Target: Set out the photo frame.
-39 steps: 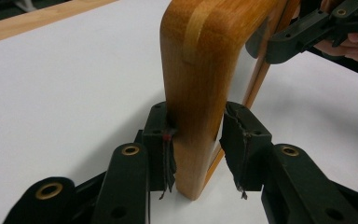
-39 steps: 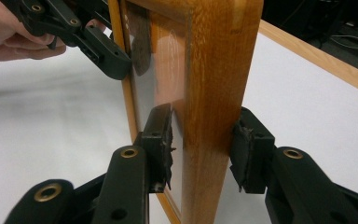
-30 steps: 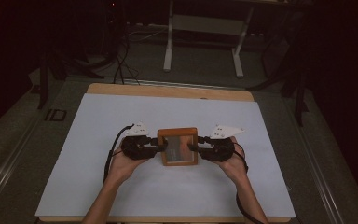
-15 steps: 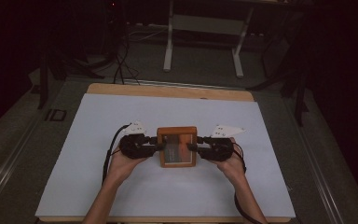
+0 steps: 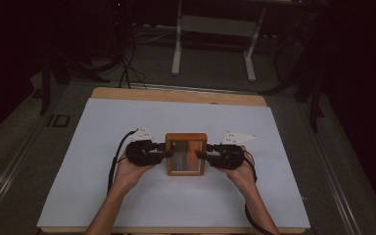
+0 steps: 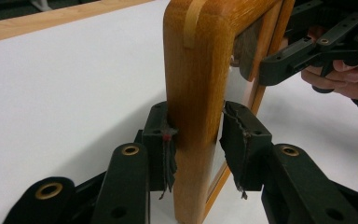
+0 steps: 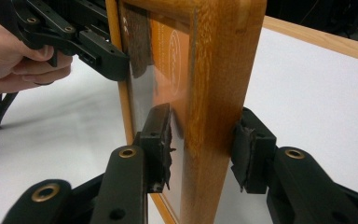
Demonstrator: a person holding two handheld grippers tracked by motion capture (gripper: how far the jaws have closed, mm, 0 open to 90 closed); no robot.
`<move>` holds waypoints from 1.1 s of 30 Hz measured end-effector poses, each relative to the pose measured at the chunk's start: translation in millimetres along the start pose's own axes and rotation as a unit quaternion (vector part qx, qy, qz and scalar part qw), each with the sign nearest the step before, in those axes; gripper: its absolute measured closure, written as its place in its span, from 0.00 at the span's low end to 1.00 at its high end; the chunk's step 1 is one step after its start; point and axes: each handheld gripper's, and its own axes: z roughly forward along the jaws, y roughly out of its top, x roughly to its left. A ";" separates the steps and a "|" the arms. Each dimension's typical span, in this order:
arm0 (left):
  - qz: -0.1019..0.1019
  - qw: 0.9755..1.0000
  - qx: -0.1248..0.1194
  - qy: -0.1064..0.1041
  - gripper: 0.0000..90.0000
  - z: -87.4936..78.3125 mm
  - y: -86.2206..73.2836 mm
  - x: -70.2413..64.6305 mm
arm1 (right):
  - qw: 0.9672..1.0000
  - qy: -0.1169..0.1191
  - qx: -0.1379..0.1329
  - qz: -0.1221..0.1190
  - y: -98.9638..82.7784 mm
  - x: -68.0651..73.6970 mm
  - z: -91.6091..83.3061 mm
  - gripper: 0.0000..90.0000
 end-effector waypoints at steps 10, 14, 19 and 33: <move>0.002 1.000 -0.003 0.003 0.71 2.1 -1.5 0.4 | 1.000 -0.001 0.006 0.002 -3.2 -0.5 2.6 0.68; 0.000 1.000 -0.006 0.005 0.71 4.4 -1.3 0.3 | 1.000 -0.004 0.006 0.001 -5.0 -2.2 2.4 0.68; -0.004 1.000 -0.008 0.007 0.71 5.5 -1.5 0.8 | 1.000 -0.006 0.004 0.003 -5.9 -3.2 3.1 0.67; -0.031 0.999 -0.015 0.018 0.69 13.0 -2.3 7.1 | 1.000 -0.022 0.001 0.022 -6.7 -8.5 9.8 0.65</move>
